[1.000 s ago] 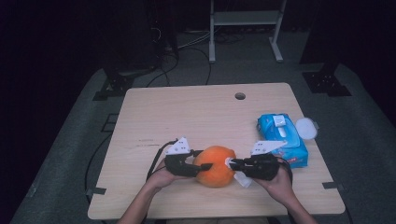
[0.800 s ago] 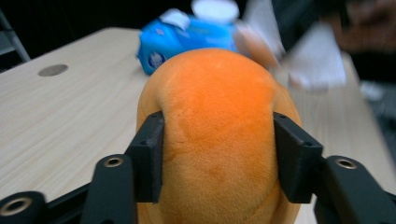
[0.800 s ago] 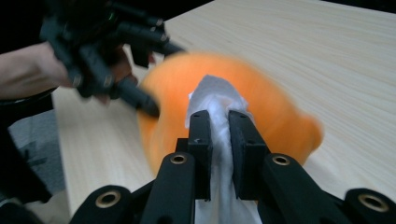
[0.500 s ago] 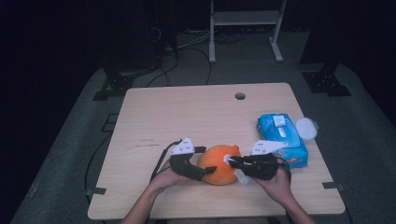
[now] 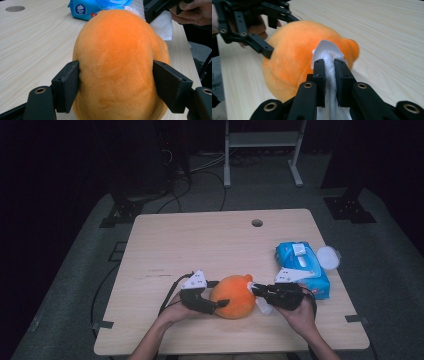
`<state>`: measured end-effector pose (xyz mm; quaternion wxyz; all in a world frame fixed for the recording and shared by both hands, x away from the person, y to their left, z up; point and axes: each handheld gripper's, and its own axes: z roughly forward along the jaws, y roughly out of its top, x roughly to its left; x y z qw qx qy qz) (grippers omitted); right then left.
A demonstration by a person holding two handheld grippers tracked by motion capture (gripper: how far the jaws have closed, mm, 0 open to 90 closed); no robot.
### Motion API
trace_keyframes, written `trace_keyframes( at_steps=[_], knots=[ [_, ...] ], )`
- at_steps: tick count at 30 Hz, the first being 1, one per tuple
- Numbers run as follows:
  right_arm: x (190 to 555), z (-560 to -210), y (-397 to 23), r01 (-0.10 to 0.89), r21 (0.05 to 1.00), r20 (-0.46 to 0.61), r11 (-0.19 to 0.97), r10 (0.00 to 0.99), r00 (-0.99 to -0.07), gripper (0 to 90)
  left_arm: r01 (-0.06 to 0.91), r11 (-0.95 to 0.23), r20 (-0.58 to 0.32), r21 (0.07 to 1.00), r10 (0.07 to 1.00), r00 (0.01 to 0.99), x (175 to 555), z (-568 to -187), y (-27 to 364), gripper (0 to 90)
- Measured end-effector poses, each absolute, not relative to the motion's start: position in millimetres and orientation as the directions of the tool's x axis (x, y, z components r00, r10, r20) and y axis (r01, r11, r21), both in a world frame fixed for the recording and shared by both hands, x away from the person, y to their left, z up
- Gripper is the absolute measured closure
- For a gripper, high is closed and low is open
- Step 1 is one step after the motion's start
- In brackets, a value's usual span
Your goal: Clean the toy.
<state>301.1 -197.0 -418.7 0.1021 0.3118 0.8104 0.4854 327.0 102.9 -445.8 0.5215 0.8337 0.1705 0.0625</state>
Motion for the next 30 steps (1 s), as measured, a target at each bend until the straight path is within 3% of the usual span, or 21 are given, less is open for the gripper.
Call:
trace_keyframes(
  at_steps=[5, 8, 20, 26, 30],
  knots=[
    [288, -408, -182, 0.329, 0.885, 0.124, 0.329, 0.515, -0.848, 79.7, 0.175, -0.427, -0.022, 0.887, 0.340, 0.940, 321, -443, 96, 25.6],
    [284, -406, -175, 0.293, 0.885, 0.068, 0.361, 0.524, -0.849, 79.7, 0.171, -0.433, -0.016, 0.885, 0.339, 0.941, 321, -442, 96, 25.6],
    [313, -426, -209, 0.461, 0.843, 0.188, 0.278, 0.650, -0.736, 79.5, 0.179, -0.420, -0.028, 0.889, 0.341, 0.940, 320, -442, 95, 25.2],
    [309, -423, -209, 0.462, 0.842, 0.186, 0.278, 0.655, -0.733, 79.8, 0.155, -0.435, 0.000, 0.887, 0.335, 0.942, 317, -440, 92, 24.8],
    [300, -414, -199, 0.411, 0.861, 0.148, 0.300, 0.625, -0.766, 80.1, 0.122, -0.461, 0.038, 0.879, 0.321, 0.946, 314, -438, 88, 24.6]
  ],
)
